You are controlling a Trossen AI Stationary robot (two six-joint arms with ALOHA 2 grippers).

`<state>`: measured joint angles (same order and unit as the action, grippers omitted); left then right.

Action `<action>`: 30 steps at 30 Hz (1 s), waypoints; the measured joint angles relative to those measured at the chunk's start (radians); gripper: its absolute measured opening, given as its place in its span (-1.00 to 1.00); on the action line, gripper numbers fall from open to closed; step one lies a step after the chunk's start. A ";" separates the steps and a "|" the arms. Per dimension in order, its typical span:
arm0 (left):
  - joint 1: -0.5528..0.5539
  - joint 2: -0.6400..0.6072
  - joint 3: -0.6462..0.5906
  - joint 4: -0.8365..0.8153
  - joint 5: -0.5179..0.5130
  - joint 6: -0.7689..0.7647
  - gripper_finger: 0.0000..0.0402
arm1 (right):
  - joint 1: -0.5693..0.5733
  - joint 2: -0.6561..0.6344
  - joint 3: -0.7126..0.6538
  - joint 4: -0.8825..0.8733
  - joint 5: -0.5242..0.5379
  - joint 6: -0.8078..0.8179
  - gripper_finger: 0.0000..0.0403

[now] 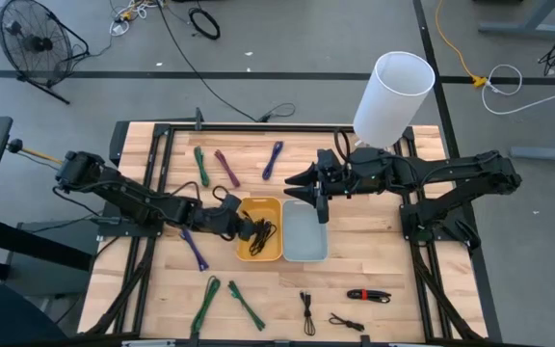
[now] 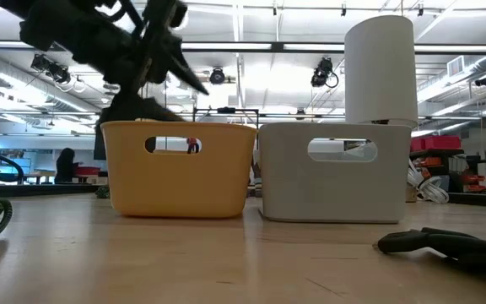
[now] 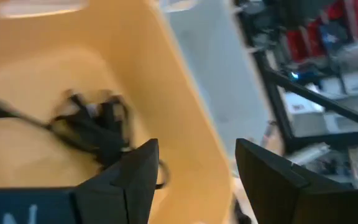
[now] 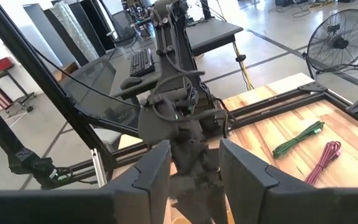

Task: Pick & Place USB Port
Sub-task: Put the black charger cable into the yellow bin

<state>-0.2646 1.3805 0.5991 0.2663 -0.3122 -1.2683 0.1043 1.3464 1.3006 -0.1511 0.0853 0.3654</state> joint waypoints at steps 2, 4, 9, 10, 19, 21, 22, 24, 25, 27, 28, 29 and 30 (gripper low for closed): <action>0.000 -0.013 0.000 0.057 0.016 0.051 0.09 | 0.000 0.000 0.000 -0.009 0.000 0.002 -0.32; 0.000 -0.037 0.000 0.137 0.022 0.139 0.09 | 0.000 0.000 0.000 -0.015 0.000 0.018 -0.32; 0.005 -0.132 0.001 0.321 0.027 0.447 0.09 | 0.000 0.000 0.000 -0.022 -0.035 0.043 -0.32; 0.006 -0.157 0.001 0.350 0.028 0.507 0.09 | 0.000 0.000 0.000 -0.031 -0.040 0.045 -0.32; 0.004 -0.375 0.013 0.440 0.001 0.938 0.09 | 0.000 0.000 0.000 -0.051 -0.052 0.087 -0.32; 0.003 -0.399 0.020 0.431 0.002 1.030 0.09 | 0.000 0.000 0.000 -0.051 -0.052 0.087 -0.32; 0.003 -0.405 0.029 0.427 0.002 1.059 0.09 | 0.000 0.000 0.000 -0.051 -0.052 0.087 -0.32; 0.008 -0.410 0.057 0.405 0.002 1.093 0.09 | 0.000 0.000 0.000 -0.051 -0.051 0.093 -0.32; 0.010 -0.410 0.080 0.379 0.002 1.104 0.09 | 0.000 0.000 0.000 -0.050 -0.051 0.098 -0.32; 0.010 -0.408 0.134 0.272 0.001 1.124 0.09 | 0.000 0.000 0.000 -0.050 -0.050 0.098 -0.32; 0.011 -0.405 0.170 0.193 0.001 1.124 0.09 | 0.000 0.000 0.000 -0.050 -0.050 0.100 -0.32; 0.010 -0.403 0.204 0.111 0.002 1.123 0.09 | 0.000 0.000 0.000 -0.050 -0.050 0.108 -0.32; 0.010 -0.398 0.239 0.032 0.002 1.123 0.09 | 0.000 0.000 0.000 -0.050 -0.050 0.111 -0.32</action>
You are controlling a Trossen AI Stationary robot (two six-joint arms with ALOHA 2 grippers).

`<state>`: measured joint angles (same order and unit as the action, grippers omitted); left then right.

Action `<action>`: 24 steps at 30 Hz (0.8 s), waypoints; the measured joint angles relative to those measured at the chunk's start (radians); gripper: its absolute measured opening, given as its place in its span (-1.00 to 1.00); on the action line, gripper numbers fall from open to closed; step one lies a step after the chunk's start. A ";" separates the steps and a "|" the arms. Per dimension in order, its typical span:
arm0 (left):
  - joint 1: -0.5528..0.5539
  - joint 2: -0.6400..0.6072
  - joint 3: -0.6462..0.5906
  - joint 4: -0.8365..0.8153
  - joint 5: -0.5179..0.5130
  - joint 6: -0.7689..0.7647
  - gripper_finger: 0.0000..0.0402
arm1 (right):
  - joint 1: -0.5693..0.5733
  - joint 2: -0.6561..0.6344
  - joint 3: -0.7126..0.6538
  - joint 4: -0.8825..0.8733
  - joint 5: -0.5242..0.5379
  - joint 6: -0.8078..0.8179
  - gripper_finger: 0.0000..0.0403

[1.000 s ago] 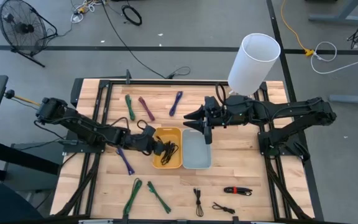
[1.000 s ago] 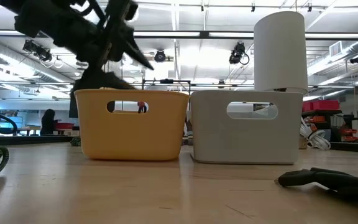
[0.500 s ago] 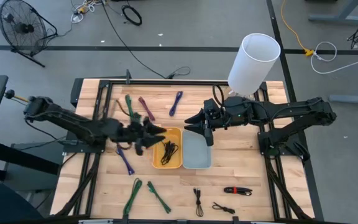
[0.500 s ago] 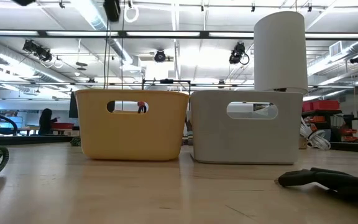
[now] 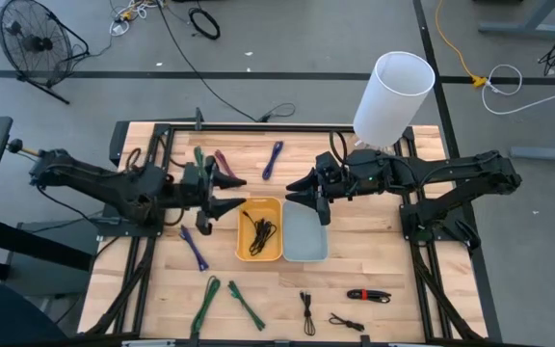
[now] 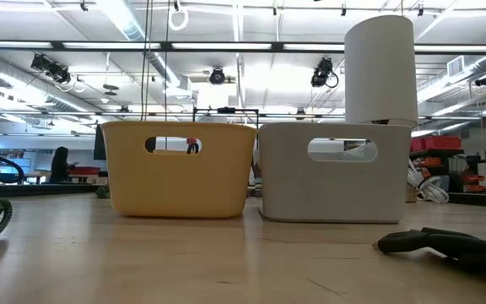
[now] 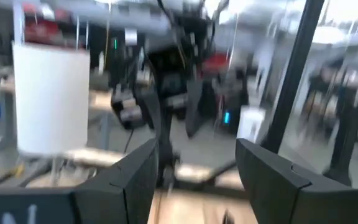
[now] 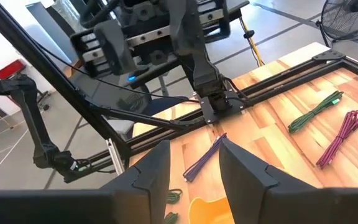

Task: Pick & Place USB Port
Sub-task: Put the black charger cable into the yellow bin

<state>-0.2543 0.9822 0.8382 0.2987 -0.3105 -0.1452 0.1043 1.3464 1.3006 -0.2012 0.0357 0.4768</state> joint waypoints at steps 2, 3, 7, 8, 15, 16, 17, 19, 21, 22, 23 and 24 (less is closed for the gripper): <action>0.000 0.009 0.068 -0.145 -0.002 0.001 0.09 | 0.000 0.000 0.000 0.001 0.000 0.003 -0.32; 0.000 0.009 0.096 -0.203 -0.007 0.000 0.09 | 0.000 0.000 0.000 0.002 0.000 0.005 -0.32; 0.000 0.006 0.163 -0.283 -0.020 0.002 0.09 | 0.000 0.000 0.000 0.000 -0.018 0.041 -0.32; 0.000 0.006 0.168 -0.284 -0.026 0.002 0.09 | 0.000 0.000 0.000 -0.005 -0.047 0.057 -0.32; 0.000 0.004 0.177 -0.307 -0.029 0.003 0.09 | 0.080 0.000 0.000 -0.200 -0.259 0.208 -0.32; 0.000 0.004 0.177 -0.312 -0.029 0.003 0.09 | 0.103 0.000 0.000 -0.247 -0.272 0.239 -0.32; 0.000 0.004 0.177 -0.318 -0.029 0.003 0.09 | 0.126 0.000 0.000 -0.293 -0.283 0.275 -0.32; 0.000 0.004 0.177 -0.321 -0.029 0.003 0.09 | 0.176 0.000 0.000 -0.368 -0.306 0.348 -0.32; 0.000 0.004 0.177 -0.321 -0.029 0.001 0.09 | 0.231 0.000 0.000 -0.431 -0.316 0.419 -0.32; 0.000 0.004 0.177 -0.321 -0.029 0.001 0.09 | 0.257 0.000 0.000 -0.464 -0.316 0.458 -0.32; 0.000 0.004 0.177 -0.321 -0.029 0.001 0.09 | 0.280 0.001 0.000 -0.505 -0.317 0.500 -0.32; 0.000 0.004 0.177 -0.321 -0.029 0.002 0.09 | 0.300 0.007 0.000 -0.548 -0.323 0.544 -0.32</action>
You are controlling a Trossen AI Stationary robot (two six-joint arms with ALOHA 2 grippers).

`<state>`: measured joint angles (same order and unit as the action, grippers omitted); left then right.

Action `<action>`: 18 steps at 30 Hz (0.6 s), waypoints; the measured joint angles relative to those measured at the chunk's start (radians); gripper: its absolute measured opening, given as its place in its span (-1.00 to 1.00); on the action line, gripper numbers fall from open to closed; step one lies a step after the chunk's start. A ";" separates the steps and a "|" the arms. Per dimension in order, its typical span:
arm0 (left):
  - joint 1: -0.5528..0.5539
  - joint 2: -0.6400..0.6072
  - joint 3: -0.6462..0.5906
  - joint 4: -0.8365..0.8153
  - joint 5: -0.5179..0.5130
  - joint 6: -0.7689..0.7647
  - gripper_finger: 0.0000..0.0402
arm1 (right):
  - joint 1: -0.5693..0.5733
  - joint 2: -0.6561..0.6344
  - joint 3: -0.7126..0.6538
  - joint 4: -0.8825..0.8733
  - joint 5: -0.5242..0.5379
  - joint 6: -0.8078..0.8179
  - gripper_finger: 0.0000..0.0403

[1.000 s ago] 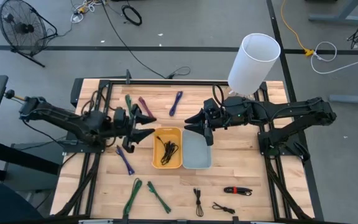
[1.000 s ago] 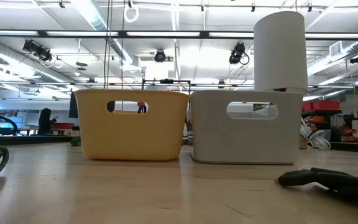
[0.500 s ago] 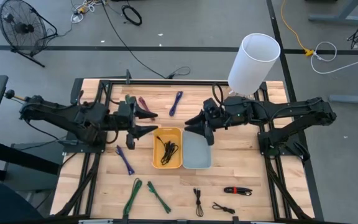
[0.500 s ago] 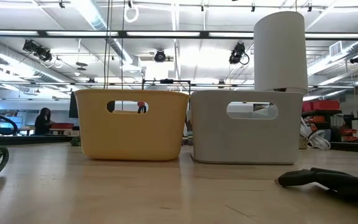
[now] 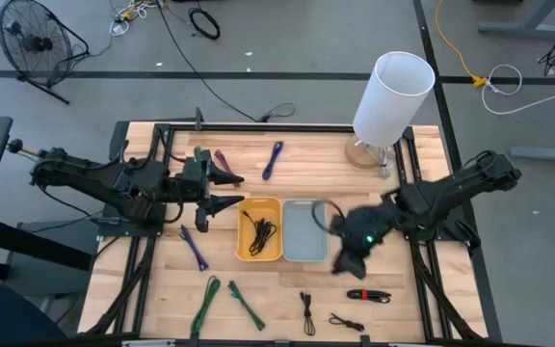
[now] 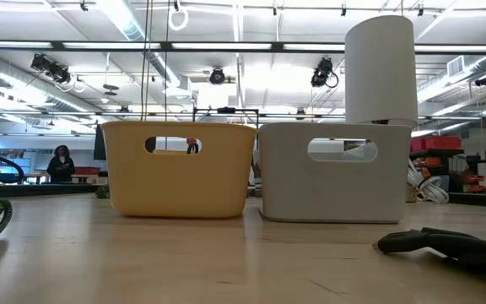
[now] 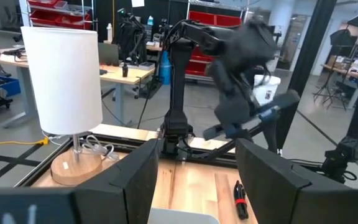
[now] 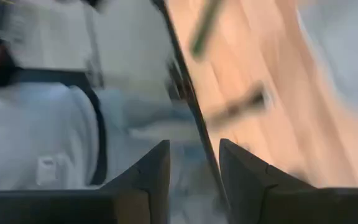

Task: Pick & Place USB Port
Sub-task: Put the black charger cable into the yellow bin

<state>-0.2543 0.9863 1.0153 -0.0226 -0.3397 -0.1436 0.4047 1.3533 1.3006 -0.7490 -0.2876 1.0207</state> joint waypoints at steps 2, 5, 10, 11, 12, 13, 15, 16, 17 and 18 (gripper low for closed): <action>0.000 0.000 0.000 0.000 0.000 0.000 0.09 | 0.038 0.013 0.000 -0.086 -0.005 0.074 -0.32; 0.000 0.000 0.000 0.000 0.000 0.000 0.09 | 0.094 0.046 0.000 -0.164 -0.028 0.162 -0.32; 0.000 0.000 0.000 -0.006 0.001 0.000 0.09 | 0.180 0.145 0.000 -0.179 -0.038 0.203 -0.32; 0.000 0.000 0.000 -0.005 0.003 -0.001 0.09 | 0.194 0.168 0.000 -0.187 -0.038 0.202 -0.32; 0.000 0.000 0.000 -0.005 0.003 -0.001 0.09 | 0.206 0.190 0.000 -0.194 -0.038 0.200 -0.32; 0.000 0.000 0.000 -0.005 0.003 -0.001 0.09 | 0.219 0.211 0.000 -0.207 -0.038 0.201 -0.32; 0.000 0.000 0.000 -0.006 0.003 -0.001 0.09 | 0.244 0.250 0.000 -0.239 -0.036 0.202 -0.32; 0.000 0.000 0.000 -0.005 0.003 -0.001 0.09 | 0.256 0.269 0.000 -0.251 -0.036 0.202 -0.32; 0.000 0.000 0.000 -0.006 0.003 -0.001 0.09 | 0.268 0.288 0.000 -0.265 -0.039 0.206 -0.32; 0.000 0.000 0.000 -0.006 0.003 -0.001 0.09 | 0.278 0.309 0.000 -0.278 -0.045 0.209 -0.32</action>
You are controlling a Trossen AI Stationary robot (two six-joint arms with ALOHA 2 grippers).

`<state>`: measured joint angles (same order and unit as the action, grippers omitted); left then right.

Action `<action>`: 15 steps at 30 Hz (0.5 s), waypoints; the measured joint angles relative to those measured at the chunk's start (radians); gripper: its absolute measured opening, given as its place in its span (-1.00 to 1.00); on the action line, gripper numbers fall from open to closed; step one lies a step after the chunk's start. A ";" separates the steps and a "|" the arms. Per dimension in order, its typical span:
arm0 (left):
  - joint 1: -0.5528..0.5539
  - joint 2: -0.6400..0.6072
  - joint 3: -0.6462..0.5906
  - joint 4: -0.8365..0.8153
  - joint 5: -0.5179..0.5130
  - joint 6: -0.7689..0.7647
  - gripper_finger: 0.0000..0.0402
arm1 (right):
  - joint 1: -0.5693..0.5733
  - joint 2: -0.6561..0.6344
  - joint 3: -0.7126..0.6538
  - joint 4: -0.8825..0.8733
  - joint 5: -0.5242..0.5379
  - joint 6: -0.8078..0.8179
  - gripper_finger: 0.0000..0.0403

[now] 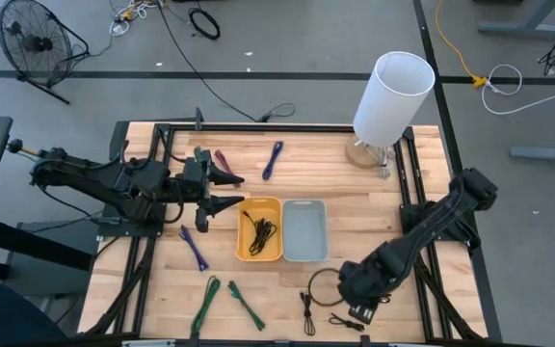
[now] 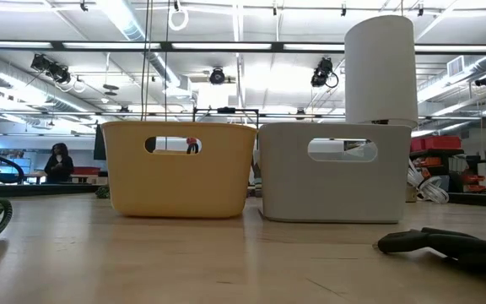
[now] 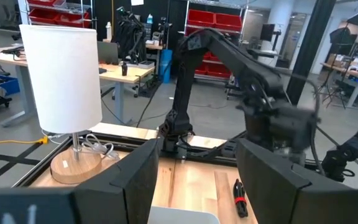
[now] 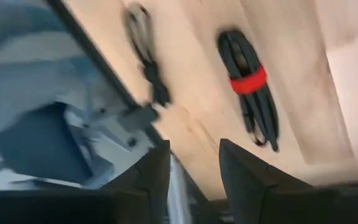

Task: Pick & Place USB Port
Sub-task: Put the black charger cable into the yellow bin

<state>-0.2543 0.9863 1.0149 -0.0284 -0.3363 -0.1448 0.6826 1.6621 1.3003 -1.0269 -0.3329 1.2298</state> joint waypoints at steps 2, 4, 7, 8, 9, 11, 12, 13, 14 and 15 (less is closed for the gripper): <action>0.000 0.000 0.000 -0.001 0.000 0.000 0.09 | 0.018 0.034 0.000 -0.002 -0.009 0.003 -0.32; 0.000 0.000 0.000 -0.001 0.000 0.000 0.09 | 0.029 0.060 0.000 -0.001 -0.008 0.000 -0.30; 0.000 0.000 0.000 -0.002 0.000 0.000 0.09 | 0.030 0.085 0.000 -0.010 0.032 0.005 -0.26; 0.000 0.000 0.000 -0.002 0.000 0.000 0.09 | 0.029 0.089 0.000 -0.015 0.049 0.007 -0.24; 0.000 0.000 0.000 -0.002 0.000 0.000 0.09 | 0.029 0.093 0.000 -0.015 0.058 0.009 -0.21; 0.000 0.000 0.000 -0.002 0.000 -0.001 0.09 | 0.028 0.101 0.000 -0.015 0.086 0.005 -0.17; 0.000 0.000 0.000 -0.002 0.000 -0.001 0.09 | 0.029 0.105 0.000 -0.015 0.094 0.003 -0.14; 0.000 0.000 0.000 -0.002 0.000 -0.001 0.09 | 0.029 0.108 0.000 -0.015 0.100 -0.002 -0.12; -0.001 0.000 0.000 -0.002 0.001 -0.001 0.09 | 0.029 0.112 0.000 -0.016 0.109 -0.008 -0.10; -0.001 0.000 0.000 -0.002 0.001 -0.001 0.09 | 0.029 0.115 0.000 -0.017 0.118 -0.014 -0.08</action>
<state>-0.2554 0.9863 1.0145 -0.0306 -0.3355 -0.1459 0.7120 1.7776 1.3003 -1.0436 -0.2153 1.2162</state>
